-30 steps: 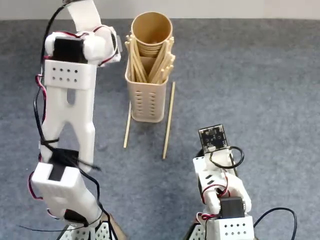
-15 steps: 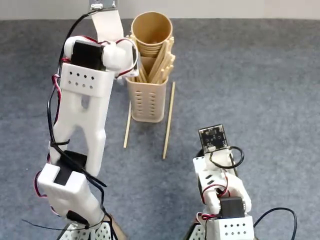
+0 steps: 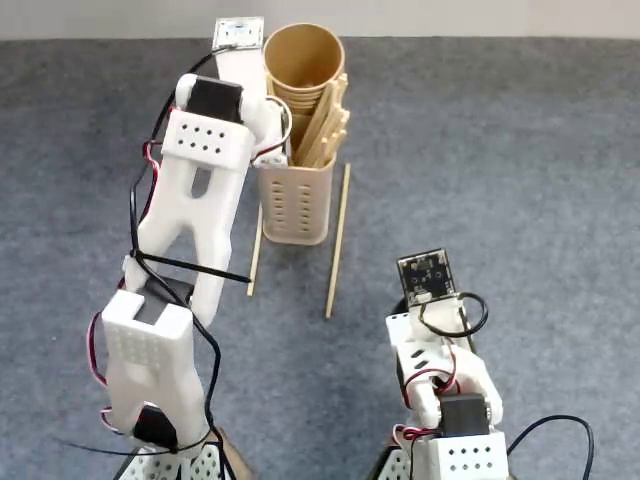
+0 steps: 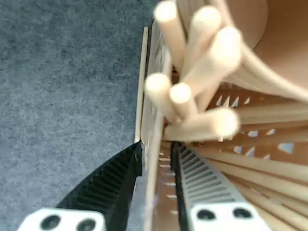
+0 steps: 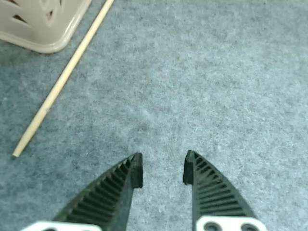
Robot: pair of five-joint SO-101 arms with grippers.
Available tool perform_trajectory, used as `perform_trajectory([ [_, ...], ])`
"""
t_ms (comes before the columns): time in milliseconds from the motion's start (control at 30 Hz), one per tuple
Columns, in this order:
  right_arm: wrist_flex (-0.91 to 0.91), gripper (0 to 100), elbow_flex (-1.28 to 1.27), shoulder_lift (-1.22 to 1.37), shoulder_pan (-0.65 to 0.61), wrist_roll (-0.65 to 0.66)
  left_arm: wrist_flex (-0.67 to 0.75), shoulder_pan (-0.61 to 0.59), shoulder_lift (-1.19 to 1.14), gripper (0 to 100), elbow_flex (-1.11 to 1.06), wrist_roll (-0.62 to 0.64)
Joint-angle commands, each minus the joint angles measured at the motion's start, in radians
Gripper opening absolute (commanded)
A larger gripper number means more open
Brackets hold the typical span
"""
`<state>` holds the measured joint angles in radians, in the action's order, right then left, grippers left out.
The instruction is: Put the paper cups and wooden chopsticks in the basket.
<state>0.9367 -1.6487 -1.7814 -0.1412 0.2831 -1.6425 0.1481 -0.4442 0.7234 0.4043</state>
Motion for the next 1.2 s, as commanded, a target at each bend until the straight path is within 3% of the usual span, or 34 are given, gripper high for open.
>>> perform_trajectory([
  [0,-0.025,14.9,-0.061,-0.01,-0.008,0.021,0.035,-0.038,-0.012,1,0.012,-0.055],
  [300,-0.025,14.9,-0.062,-0.01,-0.008,0.021,0.038,-0.056,-0.012,0,0.151,-0.094],
  [600,-0.025,14.9,-0.064,-0.01,-0.008,0.021,-0.124,-0.096,-0.01,0,0.499,-0.087],
  [1033,-0.027,14.9,-0.065,-0.01,-0.01,0.052,-0.126,-0.384,0.081,0,0.294,-0.083],
  [1167,-0.027,14.9,-0.065,-0.01,-0.025,0.055,-0.124,-0.455,0.077,0,0.216,-0.138],
])
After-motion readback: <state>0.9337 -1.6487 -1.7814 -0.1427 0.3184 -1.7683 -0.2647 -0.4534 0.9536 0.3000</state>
